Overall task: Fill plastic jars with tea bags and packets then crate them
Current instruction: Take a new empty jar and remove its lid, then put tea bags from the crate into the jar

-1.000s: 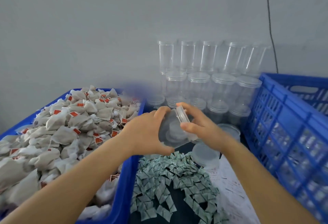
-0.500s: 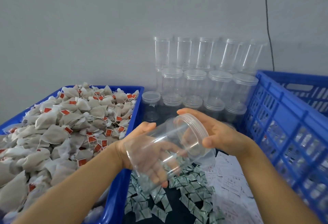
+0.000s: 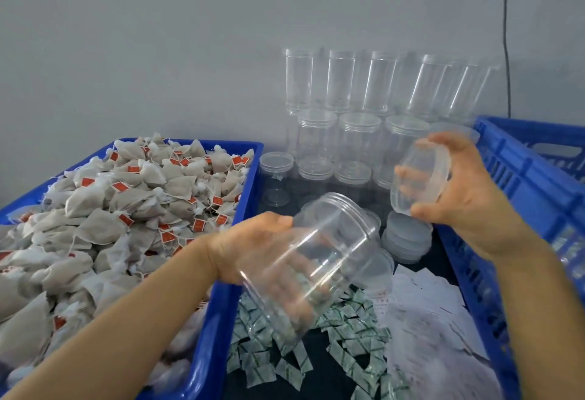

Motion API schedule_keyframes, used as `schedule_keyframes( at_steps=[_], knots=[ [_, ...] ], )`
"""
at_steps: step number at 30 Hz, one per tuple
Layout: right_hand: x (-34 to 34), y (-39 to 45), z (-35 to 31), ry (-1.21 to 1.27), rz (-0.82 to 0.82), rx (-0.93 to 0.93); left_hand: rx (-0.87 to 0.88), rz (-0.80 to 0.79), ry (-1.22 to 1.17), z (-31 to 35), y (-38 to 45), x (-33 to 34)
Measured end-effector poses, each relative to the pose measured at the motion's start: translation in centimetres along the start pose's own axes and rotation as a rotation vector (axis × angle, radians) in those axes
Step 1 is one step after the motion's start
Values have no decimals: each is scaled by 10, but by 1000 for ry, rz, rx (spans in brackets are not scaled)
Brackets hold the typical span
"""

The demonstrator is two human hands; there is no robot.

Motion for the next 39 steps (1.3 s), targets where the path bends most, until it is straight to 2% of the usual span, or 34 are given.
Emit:
schedule_keyframes(
  at_steps=[1, 2, 4, 5, 7, 11, 16, 18, 20, 22, 24, 26, 29, 33, 36, 39],
  knots=[
    [-2, -2, 17, -62, 91, 104, -18, -39, -107, 0, 2, -2],
    [-1, -6, 36, -151, 183, 206, -22, -7, -206, 3, 4, -5],
    [5, -22, 76, -330, 339, 362, 24, 163, -165, 2, 8, -6],
    [8, -32, 94, -426, 357, 412, 50, 251, -117, 0, 10, -5],
    [13, -47, 121, -574, 342, 494, 81, 358, -84, -9, 12, -2],
    [22, -56, 143, -778, 309, 568, 92, 462, 13, -20, 9, -3],
    [28, -52, 132, -931, 209, 575, 85, 461, 30, -27, 6, -4],
    [34, -50, 115, -880, 230, 476, 87, 482, 66, -26, 5, -4],
    [48, -49, 88, -561, 248, 423, 92, 495, 93, -23, 1, -3],
    [72, -51, 60, -237, 143, 401, 113, 512, 113, -20, -3, 0],
    [95, -54, 46, -148, 10, 352, 167, 536, 122, -17, -8, 4],
    [115, -55, 45, -114, -46, 300, 232, 583, 170, -14, -16, 8],
    [134, -60, 49, -84, -14, 295, 279, 597, 258, -14, -31, 5],
    [148, -72, 58, -132, -27, 305, 139, 516, 522, -24, -52, -22],
    [155, -83, 68, -184, -56, 333, 50, 696, 756, -34, -64, -50],
    [160, -93, 74, -228, -91, 341, -35, 878, 883, -48, -66, -71]
  ],
)
Point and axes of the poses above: each hand's wrist, its own y-axis towards the middle knuckle, its own x-axis out of the palm, z = x × y, the point moved 1 cm from there along y, towards the middle knuckle, and after that the axes turned 15 degrees about z, right-handed, at the moved point
